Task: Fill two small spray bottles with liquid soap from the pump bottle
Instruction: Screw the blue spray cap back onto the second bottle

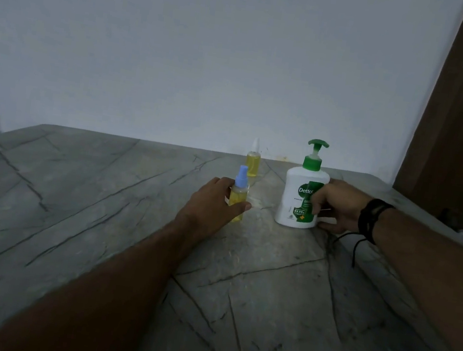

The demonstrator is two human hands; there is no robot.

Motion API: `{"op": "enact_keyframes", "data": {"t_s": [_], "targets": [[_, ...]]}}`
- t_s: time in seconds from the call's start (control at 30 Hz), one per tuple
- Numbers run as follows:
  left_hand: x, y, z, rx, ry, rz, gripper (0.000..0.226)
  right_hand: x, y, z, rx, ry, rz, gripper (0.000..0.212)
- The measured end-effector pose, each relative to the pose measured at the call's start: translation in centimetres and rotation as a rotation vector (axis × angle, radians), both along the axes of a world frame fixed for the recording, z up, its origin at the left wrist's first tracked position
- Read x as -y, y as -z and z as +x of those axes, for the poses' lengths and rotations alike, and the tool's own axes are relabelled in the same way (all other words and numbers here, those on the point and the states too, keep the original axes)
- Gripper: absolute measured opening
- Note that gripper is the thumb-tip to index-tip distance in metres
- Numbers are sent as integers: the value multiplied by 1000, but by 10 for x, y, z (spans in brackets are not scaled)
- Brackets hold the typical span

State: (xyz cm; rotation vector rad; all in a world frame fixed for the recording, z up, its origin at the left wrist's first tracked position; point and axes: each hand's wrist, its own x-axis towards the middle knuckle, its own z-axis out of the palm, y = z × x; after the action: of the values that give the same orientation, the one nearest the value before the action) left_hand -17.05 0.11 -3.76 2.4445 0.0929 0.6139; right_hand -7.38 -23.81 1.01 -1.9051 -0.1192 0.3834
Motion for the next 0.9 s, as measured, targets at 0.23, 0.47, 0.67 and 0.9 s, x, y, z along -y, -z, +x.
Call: {"op": "enact_keyframes", "data": {"t_s": [0.23, 0.47, 0.67, 0.9], "targets": [[-2, 0, 2, -22, -29, 6, 51, 6, 6, -3, 69, -29, 55, 59], [-3, -2, -4, -43, -47, 22, 47, -6, 29, -23, 359, 183, 120, 81], [-4, -5, -3, -128, -104, 57, 52, -37, 52, -36, 582, 319, -132, 104], [-2, -6, -7, -161, -100, 80, 38, -38, 56, -32, 583, 302, -212, 86]]}}
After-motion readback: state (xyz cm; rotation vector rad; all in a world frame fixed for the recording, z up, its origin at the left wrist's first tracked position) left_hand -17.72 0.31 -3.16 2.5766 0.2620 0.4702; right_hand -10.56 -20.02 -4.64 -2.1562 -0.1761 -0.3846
